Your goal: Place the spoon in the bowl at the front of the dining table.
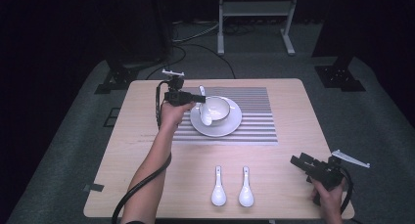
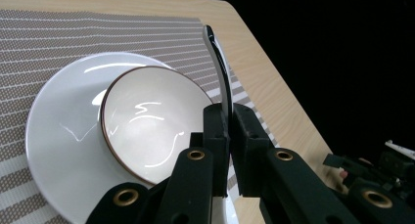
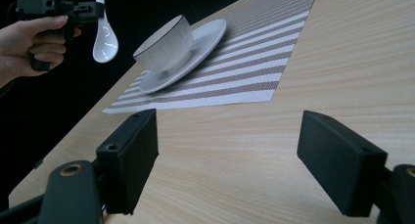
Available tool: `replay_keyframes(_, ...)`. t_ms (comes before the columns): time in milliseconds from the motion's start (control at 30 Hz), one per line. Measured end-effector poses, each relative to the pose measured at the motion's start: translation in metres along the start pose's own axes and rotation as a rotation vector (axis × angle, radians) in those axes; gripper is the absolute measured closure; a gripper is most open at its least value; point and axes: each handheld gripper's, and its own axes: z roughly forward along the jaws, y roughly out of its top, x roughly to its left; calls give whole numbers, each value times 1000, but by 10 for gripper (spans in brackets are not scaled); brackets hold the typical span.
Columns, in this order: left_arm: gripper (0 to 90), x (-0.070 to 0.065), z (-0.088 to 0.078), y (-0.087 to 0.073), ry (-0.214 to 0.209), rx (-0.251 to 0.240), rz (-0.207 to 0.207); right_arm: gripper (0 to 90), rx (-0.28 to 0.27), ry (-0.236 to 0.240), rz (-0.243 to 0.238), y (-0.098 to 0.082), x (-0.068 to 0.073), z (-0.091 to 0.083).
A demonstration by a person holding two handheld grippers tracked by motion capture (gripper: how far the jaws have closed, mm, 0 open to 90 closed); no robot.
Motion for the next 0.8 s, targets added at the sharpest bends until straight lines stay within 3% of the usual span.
replay_keyframes(300, 851, 6, 10, 7, 14, -25, -18, 221, 0, 3, -1, 0, 0, 0)
replay_keyframes(567, 851, 16, 18, 8, 31, -43, -53, 221, 0, 8, -1, 0, 0, 0)
replay_keyframes(667, 851, 20, 21, 9, 29, -73, -80, 221, 1, 9, -2, 0, 0, 0)
replay_keyframes(800, 851, 22, 23, 10, 44, -80, -81, 221, 2, 10, -3, 0, 0, 0)
